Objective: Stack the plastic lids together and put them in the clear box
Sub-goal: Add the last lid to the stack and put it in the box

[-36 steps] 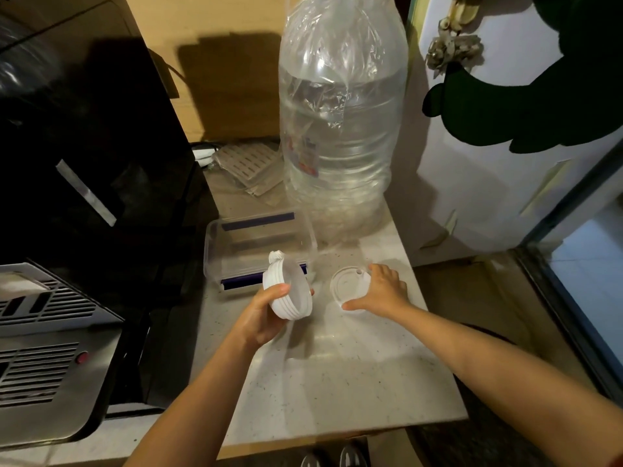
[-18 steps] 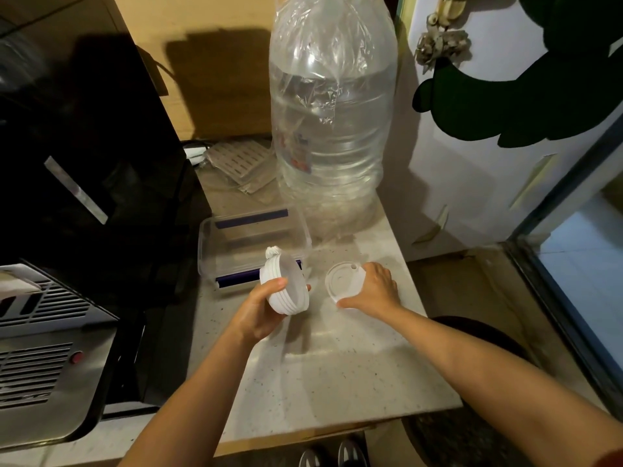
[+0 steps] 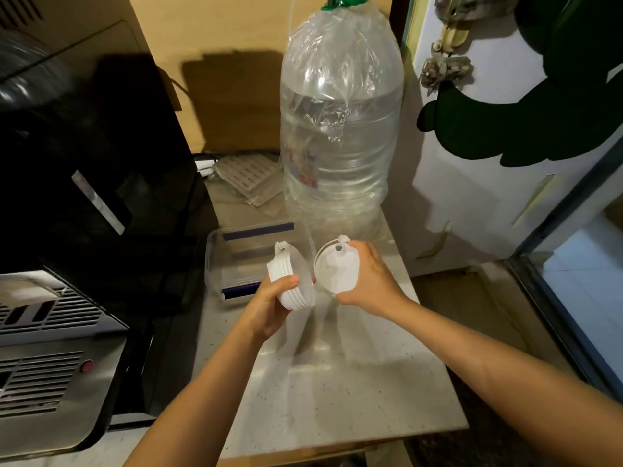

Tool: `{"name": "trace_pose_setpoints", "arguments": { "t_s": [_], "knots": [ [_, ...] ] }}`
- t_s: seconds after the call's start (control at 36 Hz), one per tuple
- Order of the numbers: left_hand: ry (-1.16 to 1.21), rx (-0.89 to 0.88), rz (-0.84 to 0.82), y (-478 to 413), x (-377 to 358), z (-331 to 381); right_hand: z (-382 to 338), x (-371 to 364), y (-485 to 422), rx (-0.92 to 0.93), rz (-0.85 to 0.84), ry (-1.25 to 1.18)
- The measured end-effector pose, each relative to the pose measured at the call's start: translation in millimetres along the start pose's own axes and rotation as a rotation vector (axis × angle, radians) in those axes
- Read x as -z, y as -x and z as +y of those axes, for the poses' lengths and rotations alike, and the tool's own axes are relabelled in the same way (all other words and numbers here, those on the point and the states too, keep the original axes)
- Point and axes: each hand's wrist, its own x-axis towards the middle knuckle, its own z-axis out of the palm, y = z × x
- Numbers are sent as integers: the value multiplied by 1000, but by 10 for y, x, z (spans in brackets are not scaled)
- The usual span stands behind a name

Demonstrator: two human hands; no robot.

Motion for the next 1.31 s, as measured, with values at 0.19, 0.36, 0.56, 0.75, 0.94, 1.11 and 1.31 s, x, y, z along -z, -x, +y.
{"name": "trace_pose_setpoints", "arguments": {
  "t_s": [0.19, 0.36, 0.56, 0.75, 0.94, 1.11, 1.31],
  "knots": [
    [-55, -77, -69, -19, -34, 102, -279, 88, 32, 180, 18, 42],
    [-40, -96, -88, -16, -63, 165, -425, 126, 64, 314, -18, 93],
    [16, -106, -140, -23, -88, 224, -508, 113, 65, 386, -94, 91],
    [88, -95, -165, -39, -136, 213, -657, 55, 111, 333, -211, -91],
    [181, -110, -190, -15, -157, 227, -759, -27, 167, 324, -269, -201],
    [183, -127, -172, 8, -160, 231, -754, -100, 181, 332, -320, -222],
    [182, -149, -159, 11, -150, 209, -755, -125, 195, 352, -380, -197]
  ]
}}
